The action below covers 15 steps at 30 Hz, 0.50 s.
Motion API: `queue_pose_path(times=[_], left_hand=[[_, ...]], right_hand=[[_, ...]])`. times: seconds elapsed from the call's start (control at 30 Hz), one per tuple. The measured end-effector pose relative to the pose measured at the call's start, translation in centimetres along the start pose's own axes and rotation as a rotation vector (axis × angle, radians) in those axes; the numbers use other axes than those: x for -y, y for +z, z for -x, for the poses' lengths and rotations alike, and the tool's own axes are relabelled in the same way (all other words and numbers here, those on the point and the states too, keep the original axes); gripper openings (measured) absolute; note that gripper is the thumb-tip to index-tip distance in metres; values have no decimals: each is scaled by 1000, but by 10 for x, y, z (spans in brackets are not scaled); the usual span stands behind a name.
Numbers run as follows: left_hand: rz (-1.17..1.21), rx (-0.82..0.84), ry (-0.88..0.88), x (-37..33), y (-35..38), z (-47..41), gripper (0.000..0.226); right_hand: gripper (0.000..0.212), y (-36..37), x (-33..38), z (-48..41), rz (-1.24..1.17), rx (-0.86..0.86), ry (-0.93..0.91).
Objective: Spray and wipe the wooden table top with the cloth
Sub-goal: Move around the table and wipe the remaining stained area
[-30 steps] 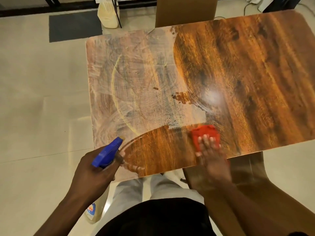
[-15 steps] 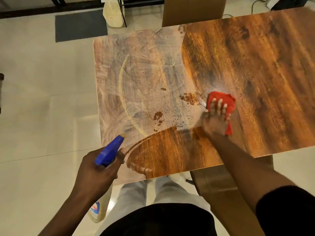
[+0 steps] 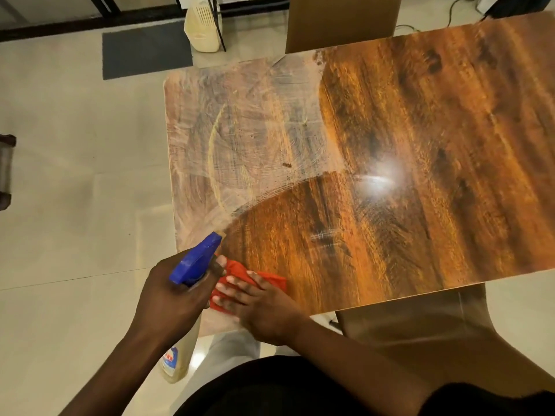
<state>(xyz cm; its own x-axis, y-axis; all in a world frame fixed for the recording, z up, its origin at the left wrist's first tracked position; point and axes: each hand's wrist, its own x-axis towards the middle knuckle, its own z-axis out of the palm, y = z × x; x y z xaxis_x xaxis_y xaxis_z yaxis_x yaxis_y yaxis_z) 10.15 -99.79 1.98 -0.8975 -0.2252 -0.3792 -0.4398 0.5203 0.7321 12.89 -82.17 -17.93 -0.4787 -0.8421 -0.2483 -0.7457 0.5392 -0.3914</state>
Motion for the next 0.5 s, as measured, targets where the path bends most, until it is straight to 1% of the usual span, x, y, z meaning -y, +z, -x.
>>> queue_pose_path(times=[0.03,0.1,0.17,0.23,0.33,0.4,0.47,0.5], left_hand=[[-9,11,2,-1,3,-2,38],[-5,34,5,-2,10,-6,35],[-1,52,-4,-4,18,-8,34],[-20,71,-3,-7,25,-9,32],[-59,100,40,-12,34,-7,42],[-58,124,58,-15,39,-5,51],[-51,151,80,-16,42,-4,58],[-44,162,86,-18,43,-2,57]], right_hand=[[62,1,-12,17,-30,-7,44],[63,1,-43,58,-48,-26,222],[65,-5,-82,102,-14,-83,460],[65,-17,-126,147,-58,-132,719],[69,-32,-187,215,-158,-206,1102],[75,-38,-218,253,-276,-256,1336],[82,-44,-239,276,-390,-317,1516],[84,-47,-248,278,-435,-350,1582]])
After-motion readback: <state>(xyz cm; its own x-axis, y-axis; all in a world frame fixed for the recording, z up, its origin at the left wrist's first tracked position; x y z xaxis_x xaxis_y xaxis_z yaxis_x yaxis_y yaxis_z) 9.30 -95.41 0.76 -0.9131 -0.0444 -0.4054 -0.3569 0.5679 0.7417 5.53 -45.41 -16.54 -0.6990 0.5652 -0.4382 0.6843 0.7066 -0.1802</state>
